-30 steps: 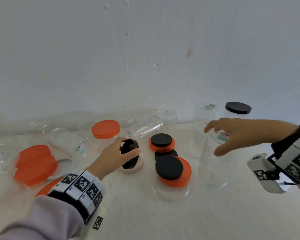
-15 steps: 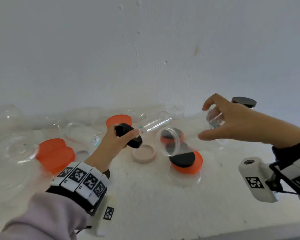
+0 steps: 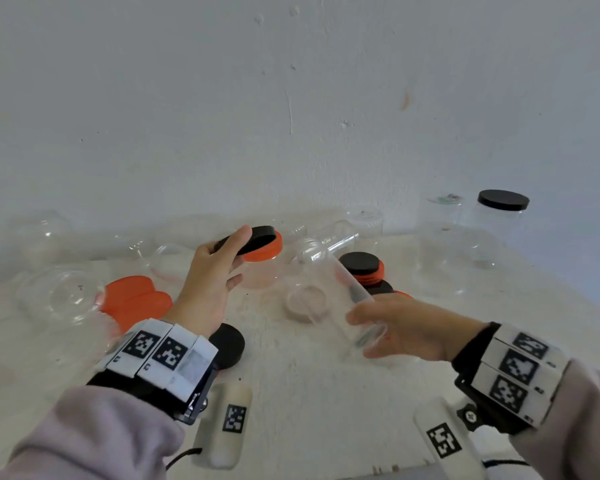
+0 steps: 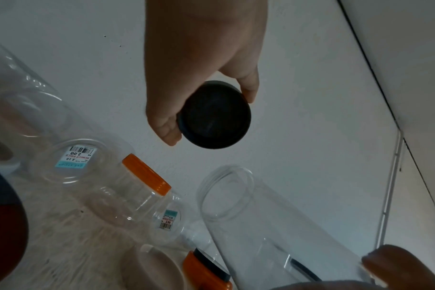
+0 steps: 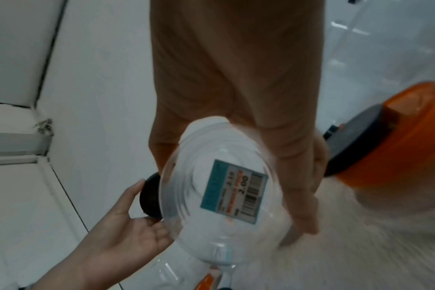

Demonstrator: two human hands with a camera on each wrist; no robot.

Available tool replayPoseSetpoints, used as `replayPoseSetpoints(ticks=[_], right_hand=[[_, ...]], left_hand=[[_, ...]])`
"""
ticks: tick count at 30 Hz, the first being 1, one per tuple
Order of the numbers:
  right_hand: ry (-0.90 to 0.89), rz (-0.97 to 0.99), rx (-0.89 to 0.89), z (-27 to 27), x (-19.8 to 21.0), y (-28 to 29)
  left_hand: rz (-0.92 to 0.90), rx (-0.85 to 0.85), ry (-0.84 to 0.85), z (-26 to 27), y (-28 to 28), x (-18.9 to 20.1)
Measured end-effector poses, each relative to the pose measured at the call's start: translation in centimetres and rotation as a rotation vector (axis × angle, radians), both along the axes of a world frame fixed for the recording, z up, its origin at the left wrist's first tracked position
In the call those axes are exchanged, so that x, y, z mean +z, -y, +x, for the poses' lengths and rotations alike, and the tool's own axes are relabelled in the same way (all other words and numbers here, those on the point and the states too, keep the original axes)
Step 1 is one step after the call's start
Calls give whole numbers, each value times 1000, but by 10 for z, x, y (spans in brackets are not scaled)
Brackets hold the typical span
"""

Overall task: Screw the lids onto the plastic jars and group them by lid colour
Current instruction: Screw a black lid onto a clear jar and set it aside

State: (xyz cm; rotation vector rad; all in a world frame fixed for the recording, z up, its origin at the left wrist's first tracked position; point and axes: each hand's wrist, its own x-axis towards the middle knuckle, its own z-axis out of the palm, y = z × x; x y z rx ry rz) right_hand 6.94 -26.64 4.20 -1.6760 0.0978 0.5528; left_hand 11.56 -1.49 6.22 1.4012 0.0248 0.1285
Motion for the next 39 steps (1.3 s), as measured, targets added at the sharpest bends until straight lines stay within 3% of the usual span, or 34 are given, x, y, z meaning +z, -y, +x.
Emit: replayPoseSetpoints(ticks=[3, 10, 20, 26, 33, 39], right_hand=[[6, 12, 28, 4, -11, -11], [178, -331, 176, 17, -32, -32], [219, -453, 267, 30, -41, -50], [213, -400, 281, 28, -38, -48], [328, -149, 221, 28, -18, -45], [361, -167, 225, 29, -22, -44]], left_hand=[[20, 0, -1, 2, -1, -1], [68, -8, 49, 5, 3, -3], [230, -59, 134, -1, 19, -9], [346, -164, 143, -2, 20, -15], [387, -253, 202, -7, 24, -20], [379, -306, 220, -14, 24, -25]])
